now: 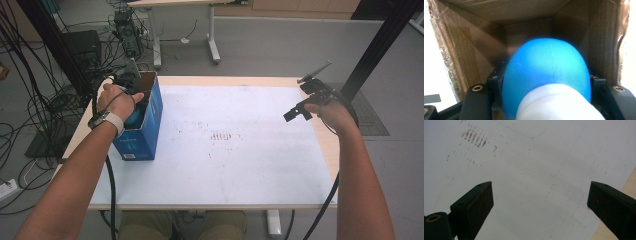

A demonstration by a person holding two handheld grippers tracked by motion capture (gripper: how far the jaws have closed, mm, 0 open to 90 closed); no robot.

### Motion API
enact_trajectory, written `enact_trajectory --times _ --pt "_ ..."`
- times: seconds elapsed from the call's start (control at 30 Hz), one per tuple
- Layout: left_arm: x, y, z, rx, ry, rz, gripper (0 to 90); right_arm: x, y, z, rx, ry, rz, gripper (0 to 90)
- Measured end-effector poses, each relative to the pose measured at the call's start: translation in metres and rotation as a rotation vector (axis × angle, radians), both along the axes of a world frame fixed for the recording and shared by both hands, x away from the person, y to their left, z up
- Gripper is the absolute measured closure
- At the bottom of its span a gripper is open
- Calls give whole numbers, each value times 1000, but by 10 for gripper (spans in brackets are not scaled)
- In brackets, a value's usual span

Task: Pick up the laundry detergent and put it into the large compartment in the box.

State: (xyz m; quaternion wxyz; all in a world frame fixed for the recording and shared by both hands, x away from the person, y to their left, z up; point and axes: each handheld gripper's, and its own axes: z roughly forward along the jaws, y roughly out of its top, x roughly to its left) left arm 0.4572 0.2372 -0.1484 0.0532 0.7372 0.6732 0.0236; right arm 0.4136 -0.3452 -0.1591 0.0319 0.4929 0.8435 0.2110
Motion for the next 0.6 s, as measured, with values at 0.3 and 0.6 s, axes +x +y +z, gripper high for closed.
enact_trajectory --times 0.3,0.6 --pt "-1 2 1 7 -2 4 296 1 2 0 -3 3 2 65" --pt "0 3 2 8 -3 -12 291 0 2 0 -3 4 1 65"
